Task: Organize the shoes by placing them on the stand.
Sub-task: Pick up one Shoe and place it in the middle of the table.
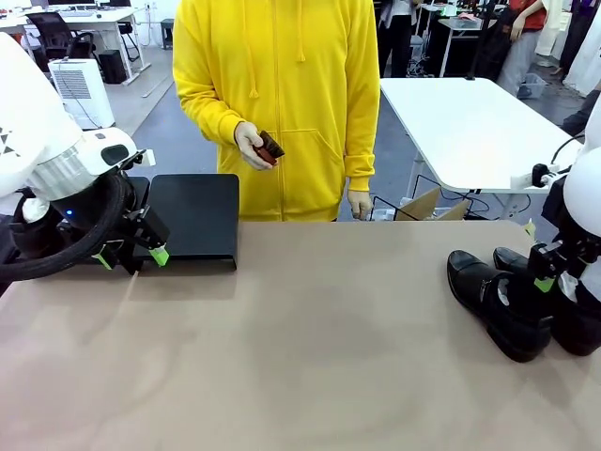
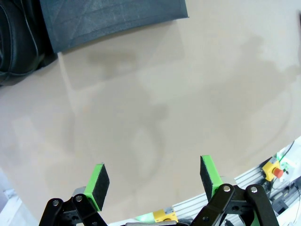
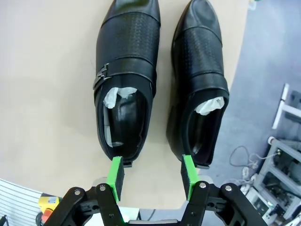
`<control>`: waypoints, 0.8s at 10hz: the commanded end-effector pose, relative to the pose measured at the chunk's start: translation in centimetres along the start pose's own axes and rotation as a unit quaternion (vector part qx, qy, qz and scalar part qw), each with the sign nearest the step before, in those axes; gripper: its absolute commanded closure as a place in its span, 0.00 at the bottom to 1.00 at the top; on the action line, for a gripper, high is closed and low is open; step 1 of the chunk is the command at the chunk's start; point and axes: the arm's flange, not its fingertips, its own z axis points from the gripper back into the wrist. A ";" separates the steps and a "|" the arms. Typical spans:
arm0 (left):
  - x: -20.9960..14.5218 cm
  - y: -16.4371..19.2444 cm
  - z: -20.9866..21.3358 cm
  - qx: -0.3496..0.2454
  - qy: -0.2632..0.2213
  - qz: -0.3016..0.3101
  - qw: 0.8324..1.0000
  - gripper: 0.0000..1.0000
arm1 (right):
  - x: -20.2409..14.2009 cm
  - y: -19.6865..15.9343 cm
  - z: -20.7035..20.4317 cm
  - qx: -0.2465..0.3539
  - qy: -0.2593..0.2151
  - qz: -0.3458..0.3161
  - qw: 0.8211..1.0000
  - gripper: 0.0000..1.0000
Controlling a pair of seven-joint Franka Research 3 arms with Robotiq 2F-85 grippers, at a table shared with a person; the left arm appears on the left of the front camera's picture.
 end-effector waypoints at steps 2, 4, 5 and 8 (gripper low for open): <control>0.0 0.0 0.2 -0.006 -0.001 0.000 1.000 0.00 | 0.0 0.0 0.0 0.000 0.000 0.000 1.000 0.35; 0.0 0.0 0.2 -0.006 -0.001 0.000 1.000 0.00 | 1.1 -0.4 -2.3 0.040 -0.014 0.040 0.998 0.35; 0.0 0.0 0.2 -0.006 -0.001 0.000 1.000 0.00 | 1.5 -0.8 -3.3 0.045 -0.019 0.041 0.998 0.35; 0.0 0.0 0.2 -0.006 -0.001 0.000 1.000 0.00 | 2.3 -1.6 -5.8 0.043 -0.012 0.003 0.999 0.35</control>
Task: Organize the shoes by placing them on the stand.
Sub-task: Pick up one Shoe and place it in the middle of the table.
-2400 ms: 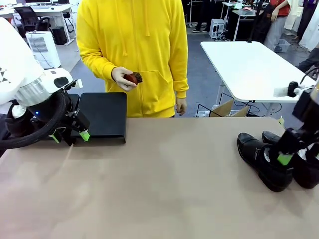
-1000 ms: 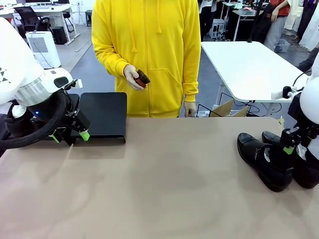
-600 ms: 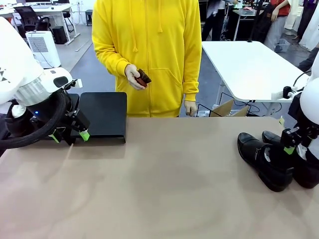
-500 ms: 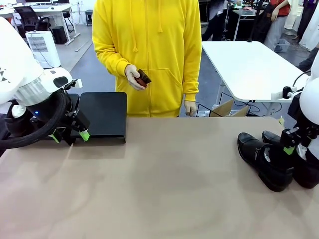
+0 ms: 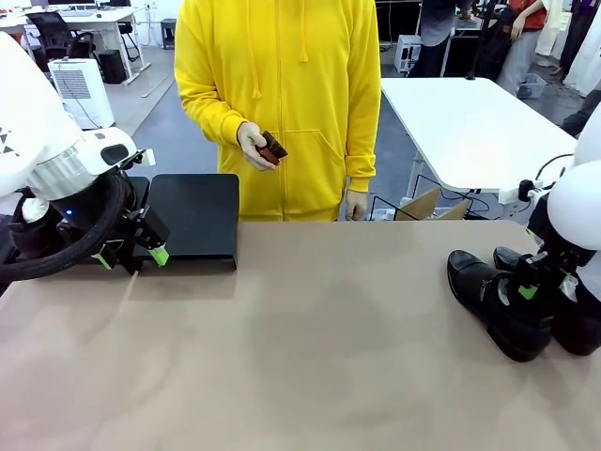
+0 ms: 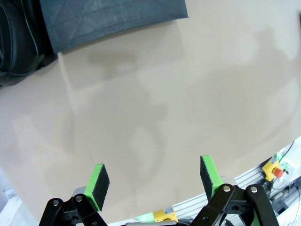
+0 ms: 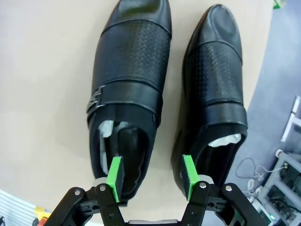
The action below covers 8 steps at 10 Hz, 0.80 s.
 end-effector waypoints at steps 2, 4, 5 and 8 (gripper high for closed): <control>0.0 0.0 0.2 -0.006 -0.001 0.000 1.000 0.00 | 0.4 -0.7 -1.4 0.000 -0.003 -0.016 1.000 0.35; 0.0 0.0 0.2 -0.006 -0.001 0.000 1.000 0.00 | 0.6 0.0 -3.0 0.012 0.004 -0.022 1.000 0.35; 0.0 0.0 0.2 -0.006 -0.001 0.000 1.000 0.00 | 0.7 -0.3 -3.6 0.009 0.008 -0.022 1.000 0.35; 0.0 0.0 0.2 -0.006 -0.001 0.000 1.000 0.00 | -0.1 0.0 -4.7 0.015 0.000 -0.020 1.000 0.38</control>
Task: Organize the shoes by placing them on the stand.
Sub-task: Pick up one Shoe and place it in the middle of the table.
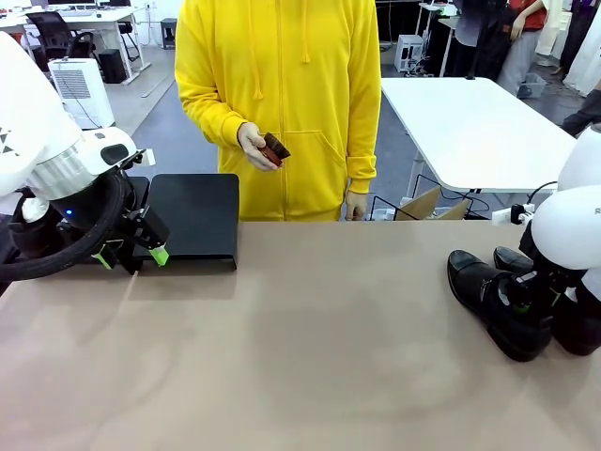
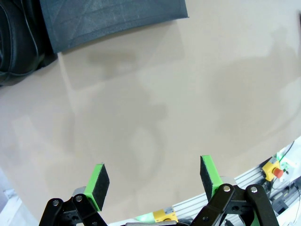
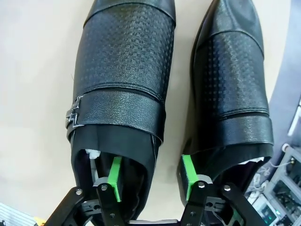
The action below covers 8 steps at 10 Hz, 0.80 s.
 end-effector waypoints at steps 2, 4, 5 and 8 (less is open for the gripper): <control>0.0 0.0 0.2 -0.006 -0.001 0.000 1.000 0.00 | -0.4 0.2 -0.4 0.030 -0.023 -0.004 0.999 0.74; 0.0 0.0 0.2 -0.006 -0.001 0.000 1.000 0.00 | -0.6 0.0 -0.9 0.040 -0.019 -0.007 0.999 1.00; 0.0 0.0 0.2 -0.006 -0.001 0.000 1.000 0.00 | -0.5 0.0 -1.1 0.044 -0.018 -0.009 0.999 1.00; 0.0 0.0 0.2 -0.006 -0.001 0.000 1.000 0.00 | -0.8 0.2 -1.0 0.043 -0.011 -0.007 0.999 1.00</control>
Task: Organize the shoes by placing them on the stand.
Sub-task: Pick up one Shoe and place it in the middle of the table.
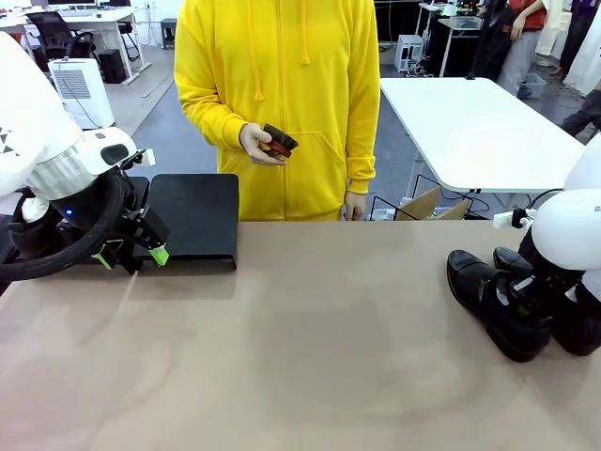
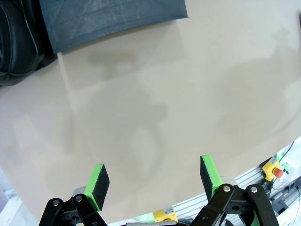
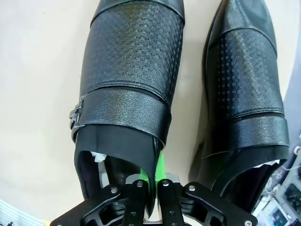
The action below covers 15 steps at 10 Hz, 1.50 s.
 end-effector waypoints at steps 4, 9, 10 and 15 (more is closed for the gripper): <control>0.0 0.0 0.2 -0.006 -0.001 0.000 1.000 0.00 | -3.2 5.9 8.3 -0.033 -0.069 -0.044 0.996 1.00; 0.0 0.0 0.2 -0.006 -0.001 0.000 1.000 0.00 | -4.3 12.5 12.2 -0.049 -0.091 -0.022 0.994 1.00; 0.0 0.0 0.2 -0.006 -0.001 0.000 1.000 0.00 | -4.3 12.5 12.2 -0.049 -0.091 -0.022 0.994 1.00; 0.0 0.0 0.2 -0.006 -0.001 0.000 1.000 0.00 | -4.6 12.1 12.0 -0.046 -0.077 -0.030 0.996 1.00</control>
